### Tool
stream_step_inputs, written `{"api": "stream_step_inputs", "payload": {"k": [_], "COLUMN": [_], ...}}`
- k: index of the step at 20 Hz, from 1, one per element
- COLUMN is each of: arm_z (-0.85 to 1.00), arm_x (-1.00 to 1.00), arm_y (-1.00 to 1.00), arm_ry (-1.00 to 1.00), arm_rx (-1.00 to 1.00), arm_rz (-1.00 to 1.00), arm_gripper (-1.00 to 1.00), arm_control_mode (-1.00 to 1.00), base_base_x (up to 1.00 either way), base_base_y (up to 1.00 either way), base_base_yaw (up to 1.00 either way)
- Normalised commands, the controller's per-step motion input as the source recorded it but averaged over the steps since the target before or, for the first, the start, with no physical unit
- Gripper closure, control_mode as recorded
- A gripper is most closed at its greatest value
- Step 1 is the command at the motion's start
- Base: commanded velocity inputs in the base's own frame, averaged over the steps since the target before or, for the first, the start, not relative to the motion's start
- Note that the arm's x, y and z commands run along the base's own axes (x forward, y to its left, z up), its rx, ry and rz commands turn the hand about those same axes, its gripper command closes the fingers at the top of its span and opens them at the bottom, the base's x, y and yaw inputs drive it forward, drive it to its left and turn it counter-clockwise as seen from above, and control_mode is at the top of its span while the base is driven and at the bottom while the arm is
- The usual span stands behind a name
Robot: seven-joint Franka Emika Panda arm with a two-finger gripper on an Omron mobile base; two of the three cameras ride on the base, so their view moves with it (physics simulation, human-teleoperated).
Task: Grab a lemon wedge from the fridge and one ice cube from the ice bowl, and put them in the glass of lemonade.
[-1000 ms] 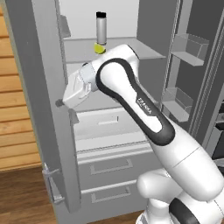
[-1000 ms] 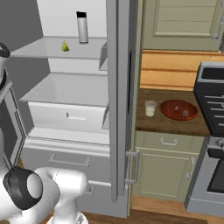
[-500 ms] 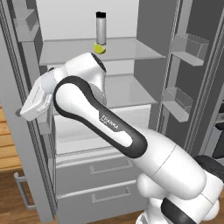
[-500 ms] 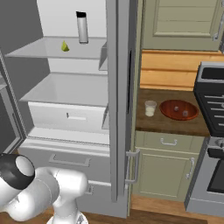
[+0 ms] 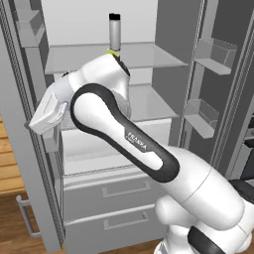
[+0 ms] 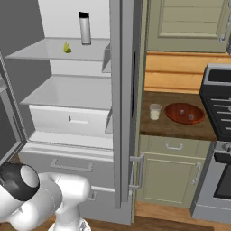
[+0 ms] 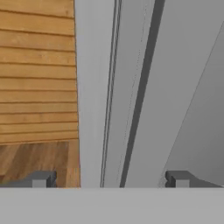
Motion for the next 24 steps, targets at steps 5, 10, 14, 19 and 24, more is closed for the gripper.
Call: {"api": "stream_step_inputs", "payload": {"k": [5, 10, 14, 19, 24], "arm_z": [0.23, 0.05, -0.01, 0.04, 0.34], "arm_x": [-0.56, -0.41, -0.14, -0.04, -0.15], "arm_y": [-0.86, -1.00, -1.00, -1.00, -0.95], "arm_ry": [-0.07, -0.02, 0.00, 0.02, 0.05], "arm_rx": [0.11, 0.08, 0.00, 0.00, -0.03], "arm_rz": [-0.10, -0.22, -0.34, -0.46, -0.45], "arm_gripper": [-1.00, -1.00, -1.00, -1.00, -1.00], "arm_control_mode": [-1.00, -1.00, -1.00, -1.00, -1.00], "base_base_x": [0.00, 0.00, 0.00, 0.00, 0.00], "base_base_y": [0.00, 0.00, 0.00, 0.00, 0.00], "base_base_yaw": [0.00, 0.00, 0.00, 0.00, 0.00]}}
